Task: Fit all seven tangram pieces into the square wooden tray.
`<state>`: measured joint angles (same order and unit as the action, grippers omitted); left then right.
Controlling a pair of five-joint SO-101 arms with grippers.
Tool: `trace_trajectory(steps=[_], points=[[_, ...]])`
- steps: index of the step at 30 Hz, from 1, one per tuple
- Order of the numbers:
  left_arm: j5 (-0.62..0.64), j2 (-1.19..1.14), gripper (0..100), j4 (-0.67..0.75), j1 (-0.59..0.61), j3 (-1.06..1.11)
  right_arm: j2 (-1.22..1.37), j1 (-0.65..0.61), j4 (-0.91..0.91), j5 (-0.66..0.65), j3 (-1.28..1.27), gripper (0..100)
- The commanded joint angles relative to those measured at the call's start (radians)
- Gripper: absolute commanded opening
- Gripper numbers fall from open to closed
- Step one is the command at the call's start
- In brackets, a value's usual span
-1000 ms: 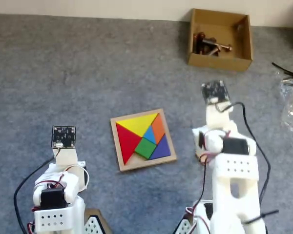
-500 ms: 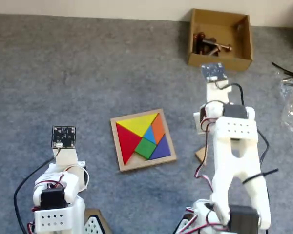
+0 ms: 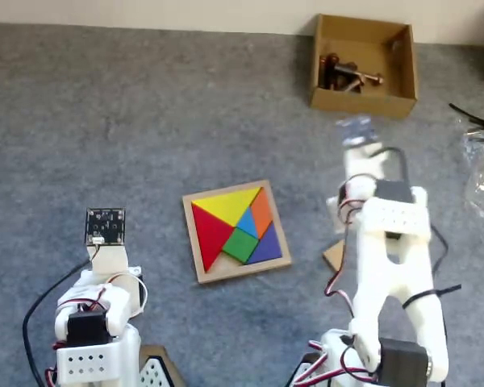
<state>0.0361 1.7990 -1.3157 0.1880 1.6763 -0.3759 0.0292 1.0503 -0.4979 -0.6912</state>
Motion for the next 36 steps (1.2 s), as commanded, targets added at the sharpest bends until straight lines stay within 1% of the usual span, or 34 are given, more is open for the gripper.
trace_trajectory(steps=[1,3,8,14,18,21,26,30,33,36], points=[[0.002,-0.007,0,-0.008,0.008,0.021,-0.061,-0.05,0.01,-0.192,-0.035,15.6],[0.002,-0.007,0,-0.008,0.008,0.021,-0.062,-0.065,0.045,-0.295,-0.053,15.6],[0.002,-0.007,0,-0.008,0.008,0.021,-0.064,-0.059,0.077,-0.582,-0.054,15.6],[0.002,-0.007,0,-0.008,0.008,0.021,-0.056,-0.061,0.087,-0.781,-0.056,15.6],[0.002,-0.007,0,-0.008,0.008,0.021,-0.054,-0.058,0.087,-0.964,-0.064,15.6],[0.002,-0.007,0,-0.008,0.008,0.021,-0.054,-0.058,0.087,-1.049,-0.064,15.6],[0.002,-0.007,0,-0.008,0.008,0.021,-0.053,-0.039,0.087,-1.149,-0.065,15.6],[0.002,-0.007,0,-0.008,0.008,0.021,-0.053,0.004,0.085,-1.335,-0.073,15.2],[0.002,-0.007,0,-0.008,0.008,0.021,-0.053,0.024,0.079,-1.441,-0.113,15.2],[0.002,-0.007,0,-0.008,0.008,0.021,-0.053,0.025,0.079,-1.475,-0.125,15.1]])
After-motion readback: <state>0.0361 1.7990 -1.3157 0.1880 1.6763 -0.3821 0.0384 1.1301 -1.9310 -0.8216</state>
